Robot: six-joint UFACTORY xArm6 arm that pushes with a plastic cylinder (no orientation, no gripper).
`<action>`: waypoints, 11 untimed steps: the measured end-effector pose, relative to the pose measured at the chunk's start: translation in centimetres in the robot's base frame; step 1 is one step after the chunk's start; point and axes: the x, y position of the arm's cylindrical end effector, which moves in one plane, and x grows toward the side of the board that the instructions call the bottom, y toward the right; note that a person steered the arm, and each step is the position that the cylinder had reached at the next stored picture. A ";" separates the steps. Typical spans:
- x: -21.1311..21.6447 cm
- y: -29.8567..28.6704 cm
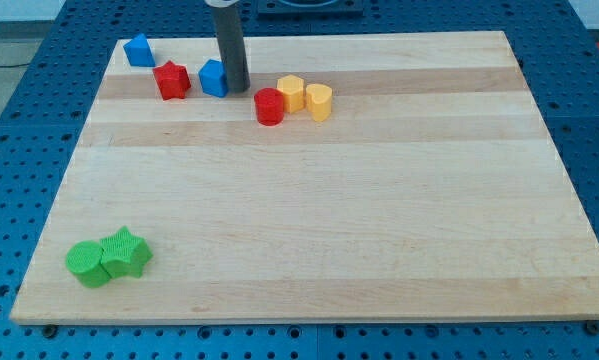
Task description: Place the blue cube on top of red star
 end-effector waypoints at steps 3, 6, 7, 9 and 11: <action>-3.9 -1.7; 0.3 0.0; -0.7 -2.1; -3.1 -1.8; -4.7 -2.6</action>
